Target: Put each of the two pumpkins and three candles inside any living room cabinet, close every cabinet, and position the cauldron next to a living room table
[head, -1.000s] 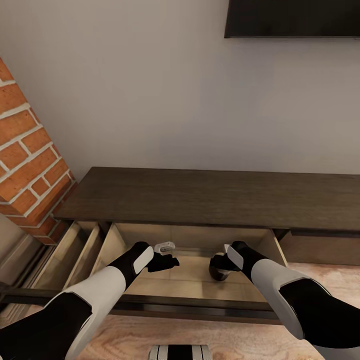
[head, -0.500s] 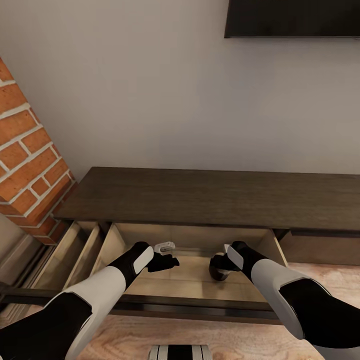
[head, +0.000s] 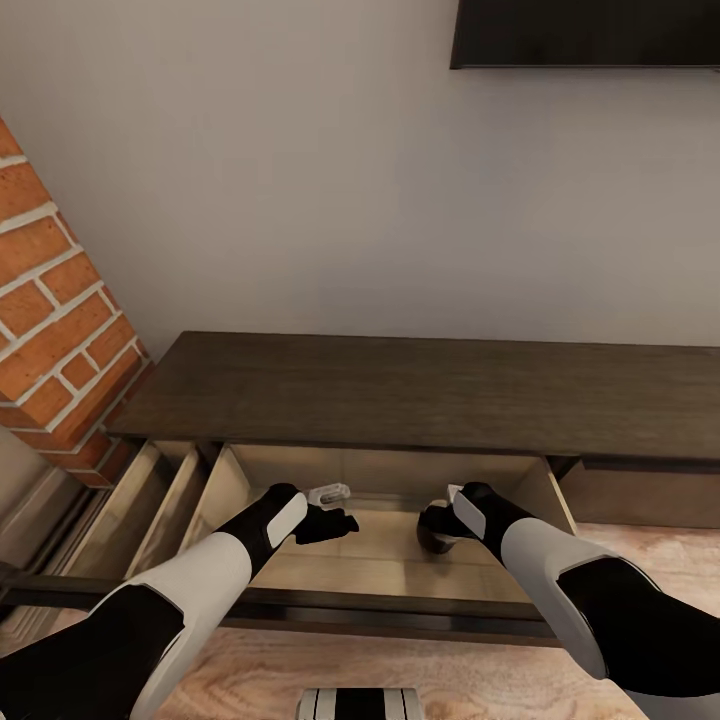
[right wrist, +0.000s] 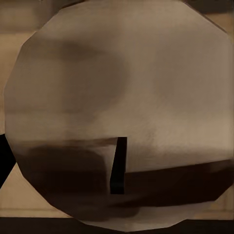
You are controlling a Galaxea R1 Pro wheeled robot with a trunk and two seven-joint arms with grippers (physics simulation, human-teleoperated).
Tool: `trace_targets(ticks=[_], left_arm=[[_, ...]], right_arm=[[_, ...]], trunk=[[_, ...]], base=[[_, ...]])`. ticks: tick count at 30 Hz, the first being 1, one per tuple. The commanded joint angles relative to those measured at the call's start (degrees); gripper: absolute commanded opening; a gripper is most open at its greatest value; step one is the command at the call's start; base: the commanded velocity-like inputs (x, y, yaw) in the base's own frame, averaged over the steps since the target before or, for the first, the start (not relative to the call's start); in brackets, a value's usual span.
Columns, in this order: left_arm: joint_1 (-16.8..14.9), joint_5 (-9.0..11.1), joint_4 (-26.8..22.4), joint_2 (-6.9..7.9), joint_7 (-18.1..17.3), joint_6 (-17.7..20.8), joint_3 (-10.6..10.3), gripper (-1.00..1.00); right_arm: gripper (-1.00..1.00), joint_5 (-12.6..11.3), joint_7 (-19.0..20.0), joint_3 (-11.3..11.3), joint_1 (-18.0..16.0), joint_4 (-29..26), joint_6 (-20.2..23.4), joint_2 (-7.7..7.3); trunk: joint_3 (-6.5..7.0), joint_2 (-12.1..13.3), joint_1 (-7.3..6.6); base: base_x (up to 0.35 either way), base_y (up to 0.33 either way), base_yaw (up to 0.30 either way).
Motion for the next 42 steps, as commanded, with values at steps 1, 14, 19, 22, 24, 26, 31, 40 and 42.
trace_targets(ticks=[1, 14, 19, 22, 24, 26, 31, 40, 42], left_arm=[[0.0, 0.5, -0.1, 0.03, 0.3, 0.2, -0.4, 1.00], [0.0, 0.5, -0.1, 0.03, 0.3, 0.1, -0.4, 1.00], [0.0, 0.5, -0.1, 0.03, 0.3, 0.2, -0.4, 1.00], [0.0, 0.5, -0.1, 0.03, 0.3, 0.2, -0.4, 1.00], [0.0, 0.5, -0.1, 0.03, 0.3, 0.2, -0.4, 1.00], [0.0, 0.5, -0.1, 0.03, 0.3, 0.2, -0.4, 1.00], [0.0, 0.5, -0.2, 0.03, 0.3, 0.2, -0.4, 1.00], [0.0, 0.5, -0.1, 0.03, 0.3, 0.2, -0.4, 1.00], [0.0, 0.5, -0.1, 0.03, 0.3, 0.2, -0.4, 1.00]], right_arm=[[-1.00, -0.6, -0.4, 0.4, 0.0, -0.1, 0.3, 0.00], [-1.00, -0.6, -0.4, 0.4, 0.0, -0.1, 0.2, 0.01], [-1.00, -0.6, -0.4, 0.4, 0.0, -0.1, 0.2, 0.01], [-1.00, -0.6, -0.4, 0.4, 0.0, -0.1, 0.2, 0.01], [-1.00, -0.6, -0.4, 0.4, 0.0, -0.1, 0.2, 0.01], [-1.00, -0.6, -0.4, 0.4, 0.0, -0.1, 0.2, 0.01], [-1.00, -0.6, -0.4, 0.4, 0.0, -0.1, 0.2, 0.01], [1.00, -0.6, -0.4, 0.4, 0.0, -0.1, 0.2, 0.01], [1.00, -0.6, -0.4, 0.4, 0.0, -0.1, 0.2, 0.01]], trunk=[[-0.04, 0.0, -0.01], [-0.04, 0.0, -0.01], [-0.04, 0.0, -0.01], [-0.26, 0.0, 0.01], [-0.71, -0.1, 0.07], [-1.15, -0.1, 0.12], [-2.26, -0.2, 0.25], [-3.14, -0.2, 0.35], [-3.14, -0.2, 0.35]], base=[[0.000, 0.000, 0.000], [0.000, 0.000, 0.000], [0.000, 0.000, 0.000], [0.000, 0.000, 0.000], [0.000, 0.000, 0.000], [0.000, 0.000, 0.000], [0.000, 0.000, 0.000], [0.000, 0.000, 0.000], [0.000, 0.000, 0.000]])
